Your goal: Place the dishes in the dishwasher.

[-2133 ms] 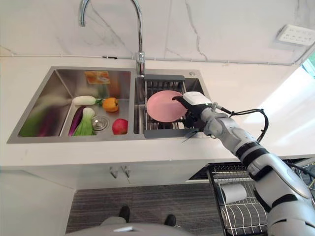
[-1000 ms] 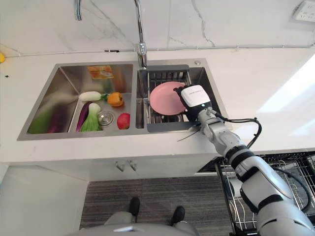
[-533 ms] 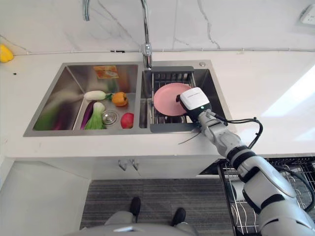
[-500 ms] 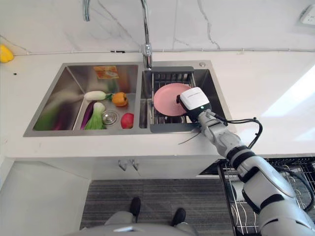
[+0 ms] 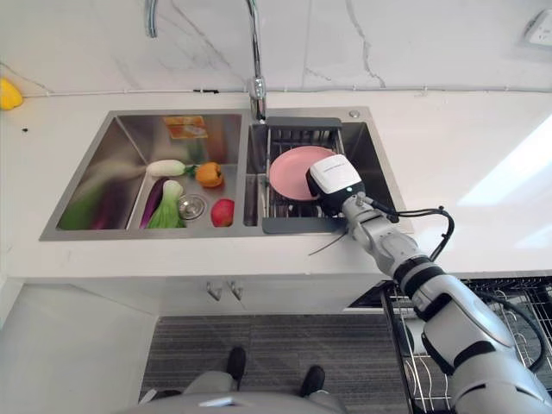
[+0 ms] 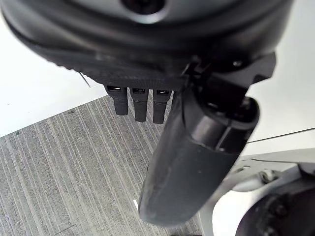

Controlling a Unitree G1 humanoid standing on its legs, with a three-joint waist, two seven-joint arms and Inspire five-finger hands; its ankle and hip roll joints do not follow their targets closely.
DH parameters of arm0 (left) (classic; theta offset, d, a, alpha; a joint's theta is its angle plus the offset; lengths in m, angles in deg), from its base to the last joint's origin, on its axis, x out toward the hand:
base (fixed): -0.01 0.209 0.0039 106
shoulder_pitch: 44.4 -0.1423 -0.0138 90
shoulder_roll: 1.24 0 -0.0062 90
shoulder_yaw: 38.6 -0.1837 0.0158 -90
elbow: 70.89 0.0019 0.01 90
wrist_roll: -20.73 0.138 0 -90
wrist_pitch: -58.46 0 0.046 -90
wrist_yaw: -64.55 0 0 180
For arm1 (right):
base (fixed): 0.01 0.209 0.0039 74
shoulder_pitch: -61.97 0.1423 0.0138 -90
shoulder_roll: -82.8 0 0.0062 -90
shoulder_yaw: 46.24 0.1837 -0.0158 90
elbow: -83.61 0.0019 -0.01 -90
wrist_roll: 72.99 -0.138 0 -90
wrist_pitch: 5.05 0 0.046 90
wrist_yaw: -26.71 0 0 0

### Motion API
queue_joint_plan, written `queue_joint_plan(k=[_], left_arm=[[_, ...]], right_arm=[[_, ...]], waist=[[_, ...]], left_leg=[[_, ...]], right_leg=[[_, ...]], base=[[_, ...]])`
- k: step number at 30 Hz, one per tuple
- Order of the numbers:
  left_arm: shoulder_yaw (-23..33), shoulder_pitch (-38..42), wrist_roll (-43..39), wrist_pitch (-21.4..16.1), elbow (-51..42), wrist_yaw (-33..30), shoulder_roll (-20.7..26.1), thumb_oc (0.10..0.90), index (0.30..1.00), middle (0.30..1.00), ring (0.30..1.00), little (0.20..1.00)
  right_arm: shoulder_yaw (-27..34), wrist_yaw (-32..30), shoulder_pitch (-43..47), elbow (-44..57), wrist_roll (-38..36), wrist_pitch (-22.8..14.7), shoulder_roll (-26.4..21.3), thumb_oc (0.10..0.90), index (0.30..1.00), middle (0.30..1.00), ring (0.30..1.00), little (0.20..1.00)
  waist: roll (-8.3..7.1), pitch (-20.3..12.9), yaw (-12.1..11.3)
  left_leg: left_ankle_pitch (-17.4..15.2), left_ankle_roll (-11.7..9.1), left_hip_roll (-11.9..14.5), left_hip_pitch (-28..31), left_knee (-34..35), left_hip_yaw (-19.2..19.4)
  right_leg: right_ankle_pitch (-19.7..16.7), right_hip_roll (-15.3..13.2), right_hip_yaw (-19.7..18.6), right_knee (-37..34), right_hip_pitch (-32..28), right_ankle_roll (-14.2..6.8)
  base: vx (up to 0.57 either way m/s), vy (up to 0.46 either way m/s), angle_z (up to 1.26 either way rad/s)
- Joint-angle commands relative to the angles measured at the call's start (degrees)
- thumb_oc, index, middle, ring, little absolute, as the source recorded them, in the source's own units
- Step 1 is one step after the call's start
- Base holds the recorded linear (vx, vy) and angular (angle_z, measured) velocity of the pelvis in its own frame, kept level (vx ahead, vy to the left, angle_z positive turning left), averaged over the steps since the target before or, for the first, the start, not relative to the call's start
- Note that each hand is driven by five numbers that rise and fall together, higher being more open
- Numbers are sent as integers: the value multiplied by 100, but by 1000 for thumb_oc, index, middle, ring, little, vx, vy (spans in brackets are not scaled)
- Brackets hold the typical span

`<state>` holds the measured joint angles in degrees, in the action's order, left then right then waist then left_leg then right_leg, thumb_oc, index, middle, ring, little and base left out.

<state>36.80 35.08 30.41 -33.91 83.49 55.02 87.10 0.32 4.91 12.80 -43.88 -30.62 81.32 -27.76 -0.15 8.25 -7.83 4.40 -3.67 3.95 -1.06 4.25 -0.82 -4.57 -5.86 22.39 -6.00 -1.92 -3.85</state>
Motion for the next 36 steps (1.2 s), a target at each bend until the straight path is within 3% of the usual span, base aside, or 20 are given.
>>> queue_joint_plan(k=[1, 17, 36], left_arm=[[-524, 218, 158, -30, 362, -124, 158, 800, 900, 900, 900, 900], [-177, 178, 253, 75, 346, -201, 199, 800, 900, 900, 900, 900], [115, 165, 269, 198, 392, -226, 104, 800, 900, 900, 900, 900]], right_arm=[[329, -181, 517, 359, -789, -13, -199, 400, 300, 300, 300, 300], [1718, -424, -503, 1960, -1555, -209, -343, 400, 300, 300, 300, 300], [2815, -499, -1331, 3907, -1593, -348, -700, 400, 300, 300, 300, 300]], waist=[[112, -28, -231], [88, -99, -136], [66, -267, 155]], left_leg=[[-511, -252, 396, 153, 75, -561], [-609, -240, 437, 341, 75, -487], [-758, -238, 520, 645, 75, -219]], right_leg=[[539, -427, -30, 100, -263, -524], [570, -395, -67, 100, -380, -487], [591, -353, -291, 100, -479, -472]], base=[[0, 0, 0], [0, 0, 0], [1, 8, -4]])
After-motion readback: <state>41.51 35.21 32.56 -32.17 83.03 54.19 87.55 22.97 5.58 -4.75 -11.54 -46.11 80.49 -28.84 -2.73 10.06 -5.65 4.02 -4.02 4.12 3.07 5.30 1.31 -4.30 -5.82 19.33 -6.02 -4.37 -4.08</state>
